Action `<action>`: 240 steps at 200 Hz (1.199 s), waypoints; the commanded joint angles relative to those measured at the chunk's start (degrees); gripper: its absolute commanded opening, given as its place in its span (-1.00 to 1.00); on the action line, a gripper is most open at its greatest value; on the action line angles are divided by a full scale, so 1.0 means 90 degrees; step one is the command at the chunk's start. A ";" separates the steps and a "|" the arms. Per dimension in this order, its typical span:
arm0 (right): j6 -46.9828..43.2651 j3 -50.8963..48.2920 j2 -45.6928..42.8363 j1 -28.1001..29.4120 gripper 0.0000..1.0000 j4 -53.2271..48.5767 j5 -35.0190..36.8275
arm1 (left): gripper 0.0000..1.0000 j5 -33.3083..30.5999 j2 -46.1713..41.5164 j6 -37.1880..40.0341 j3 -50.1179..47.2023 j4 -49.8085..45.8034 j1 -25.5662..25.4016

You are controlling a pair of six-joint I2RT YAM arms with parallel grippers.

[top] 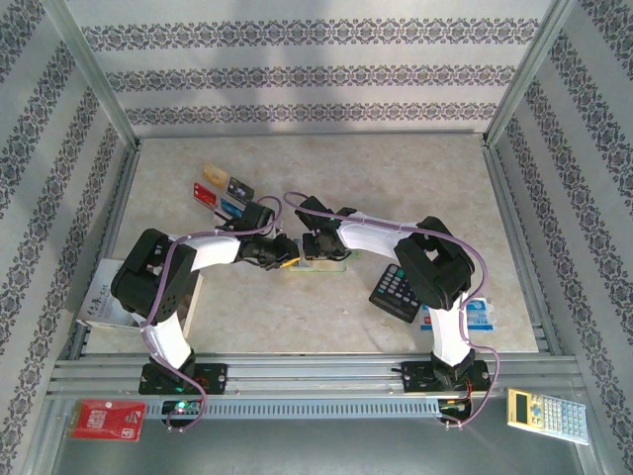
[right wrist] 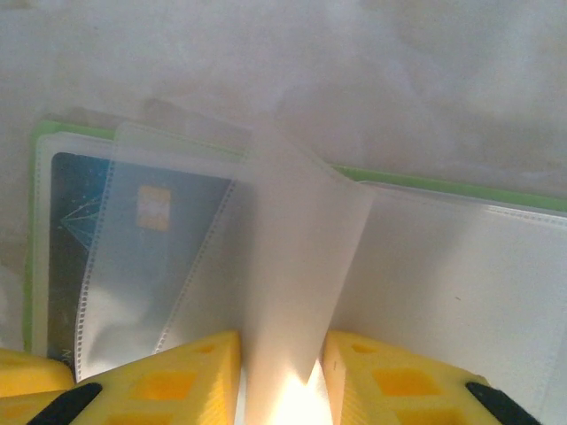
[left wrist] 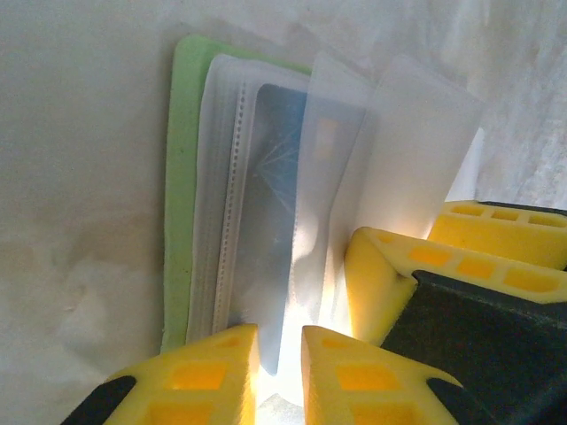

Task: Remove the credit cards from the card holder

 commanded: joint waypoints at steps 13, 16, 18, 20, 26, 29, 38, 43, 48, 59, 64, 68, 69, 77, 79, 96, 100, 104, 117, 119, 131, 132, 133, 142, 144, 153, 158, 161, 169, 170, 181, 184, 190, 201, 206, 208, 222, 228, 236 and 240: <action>-0.0106 -0.0318 0.0313 -0.0074 -0.35 -0.0332 -0.0088 | -0.61 -0.0077 -0.0050 0.0010 0.0076 0.0096 -0.0076; -0.0106 -0.0317 0.0302 -0.0074 -0.36 -0.0332 -0.0086 | -0.61 -0.0117 -0.0089 0.0007 0.0071 0.0102 -0.0081; -0.0106 -0.0316 0.0302 -0.0069 -0.36 -0.0332 -0.0088 | -0.61 -0.0139 -0.0108 0.0011 0.0063 0.0112 -0.0081; -0.0106 -0.0323 0.0304 -0.0071 -0.36 -0.0332 -0.0090 | -0.61 -0.0166 -0.0125 0.0021 0.0054 0.0122 -0.0081; -0.0097 -0.0319 0.0298 -0.0070 -0.36 -0.0327 -0.0082 | -0.58 -0.0213 -0.0177 0.0020 0.0028 0.0151 -0.0079; -0.0097 -0.0324 0.0291 -0.0073 -0.36 -0.0332 -0.0081 | -0.55 -0.0226 -0.0192 0.0021 0.0030 0.0170 -0.0080; -0.0097 -0.0335 0.0289 -0.0082 -0.36 -0.0323 -0.0082 | -0.50 -0.0217 -0.0224 0.0028 0.0027 0.0209 -0.0080; -0.0097 -0.0334 0.0290 -0.0082 -0.36 -0.0322 -0.0085 | -0.49 -0.0210 -0.0216 0.0025 0.0054 0.0205 -0.0079; -0.0097 -0.0334 0.0297 -0.0084 -0.36 -0.0322 -0.0086 | -0.47 -0.0185 -0.0203 0.0047 0.0063 0.0205 -0.0075; -0.0097 -0.0333 0.0296 -0.0083 -0.36 -0.0321 -0.0088 | -0.44 -0.0185 -0.0177 0.0073 0.0102 0.0167 -0.0079; -0.0097 -0.0335 0.0297 -0.0081 -0.36 -0.0322 -0.0089 | -0.44 -0.0204 -0.0166 0.0087 0.0117 0.0152 -0.0080; -0.0097 -0.0329 0.0288 -0.0091 -0.35 -0.0322 -0.0082 | -0.44 -0.0212 -0.0162 0.0091 0.0114 0.0157 -0.0068; -0.0097 -0.0332 0.0288 -0.0093 -0.35 -0.0322 -0.0082 | -0.44 -0.0210 -0.0154 0.0092 0.0116 0.0159 -0.0070; -0.0087 -0.0349 0.0269 -0.0093 -0.36 -0.0318 -0.0082 | -0.44 -0.0203 -0.0120 0.0091 0.0135 0.0157 -0.0070; -0.0084 -0.0353 0.0269 -0.0094 -0.36 -0.0314 -0.0081 | -0.44 -0.0197 -0.0106 0.0093 0.0143 0.0153 -0.0071; -0.0087 -0.0363 0.0249 -0.0103 -0.36 -0.0313 -0.0088 | -0.45 -0.0169 -0.0049 0.0079 0.0159 0.0174 -0.0070; -0.0087 -0.0364 0.0244 -0.0103 -0.36 -0.0304 -0.0096 | -0.46 -0.0167 -0.0053 0.0074 0.0163 0.0179 -0.0067; -0.0087 -0.0364 0.0240 -0.0099 -0.36 -0.0303 -0.0096 | -0.46 -0.0173 -0.0053 0.0083 0.0159 0.0190 -0.0067; -0.0087 -0.0374 0.0237 -0.0113 -0.36 -0.0302 -0.0093 | -0.48 -0.0219 -0.0101 0.0071 0.0152 0.0211 -0.0049; -0.0087 -0.0374 0.0239 -0.0113 -0.37 -0.0303 -0.0106 | -0.49 -0.0228 -0.0113 0.0061 0.0149 0.0218 -0.0046; -0.0087 -0.0384 0.0238 -0.0123 -0.37 -0.0293 -0.0110 | -0.51 -0.0308 -0.0206 0.0031 0.0116 0.0257 -0.0039; -0.0087 -0.0384 0.0239 -0.0123 -0.37 -0.0293 -0.0115 | -0.51 -0.0312 -0.0215 0.0028 0.0117 0.0263 -0.0041; -0.0087 -0.0384 0.0239 -0.0123 -0.37 -0.0293 -0.0115 | -0.51 -0.0314 -0.0230 0.0031 0.0113 0.0266 -0.0036; -0.0084 -0.0381 0.0237 -0.0125 -0.37 -0.0293 -0.0113 | -0.51 -0.0377 -0.0286 0.0034 0.0101 0.0255 -0.0020; -0.0081 -0.0378 0.0234 -0.0129 -0.38 -0.0293 -0.0111 | -0.51 -0.0394 -0.0296 0.0042 0.0095 0.0243 -0.0017; -0.0077 -0.0374 0.0240 -0.0132 -0.37 -0.0293 -0.0124 | -0.51 -0.0466 -0.0340 0.0062 0.0089 0.0188 0.0006; -0.0077 -0.0374 0.0240 -0.0135 -0.37 -0.0284 -0.0125 | -0.51 -0.0496 -0.0359 0.0064 0.0078 0.0162 0.0033; -0.0077 -0.0369 0.0240 -0.0139 -0.37 -0.0283 -0.0126 | -0.51 -0.0517 -0.0361 0.0066 0.0079 0.0155 0.0040; -0.0077 -0.0374 0.0242 -0.0142 -0.38 -0.0283 -0.0125 | -0.51 -0.0508 -0.0361 0.0056 0.0059 0.0152 0.0055; -0.0077 -0.0374 0.0246 -0.0142 -0.37 -0.0283 -0.0128 | -0.51 -0.0505 -0.0361 0.0055 0.0055 0.0152 0.0060; -0.0077 -0.0374 0.0247 -0.0143 -0.38 -0.0274 -0.0130 | -0.51 -0.0432 -0.0320 0.0040 0.0051 0.0175 0.0064; -0.0077 -0.0374 0.0249 -0.0144 -0.37 -0.0274 -0.0130 | -0.51 -0.0409 -0.0313 0.0042 0.0056 0.0172 0.0065; -0.0072 -0.0371 0.0249 -0.0143 -0.38 -0.0272 -0.0135 | -0.51 -0.0370 -0.0272 0.0023 0.0054 0.0174 0.0067; -0.0067 -0.0380 0.0249 -0.0143 -0.38 -0.0264 -0.0139 | -0.51 -0.0326 -0.0221 -0.0009 0.0054 0.0181 0.0065; -0.0067 -0.0383 0.0243 -0.0139 -0.37 -0.0264 -0.0140 | -0.51 -0.0302 -0.0188 -0.0009 0.0058 0.0183 0.0066; -0.0067 -0.0379 0.0245 -0.0142 -0.38 -0.0259 -0.0135 | -0.51 -0.0293 -0.0174 -0.0018 0.0053 0.0189 0.0065; -0.0067 -0.0393 0.0244 -0.0145 -0.37 -0.0253 -0.0142 | -0.50 -0.0142 -0.0077 -0.0036 0.0074 0.0236 0.0065; -0.0067 -0.0401 0.0241 -0.0149 -0.38 -0.0246 -0.0154 | -0.50 -0.0064 -0.0033 -0.0034 0.0094 0.0246 0.0065; -0.0058 -0.0403 0.0241 -0.0151 -0.38 -0.0242 -0.0159 | -0.50 0.0033 0.0032 -0.0041 0.0117 0.0276 0.0064; -0.0058 -0.0403 0.0249 -0.0151 -0.38 -0.0244 -0.0156 | -0.51 0.0076 0.0050 -0.0052 0.0117 0.0286 0.0058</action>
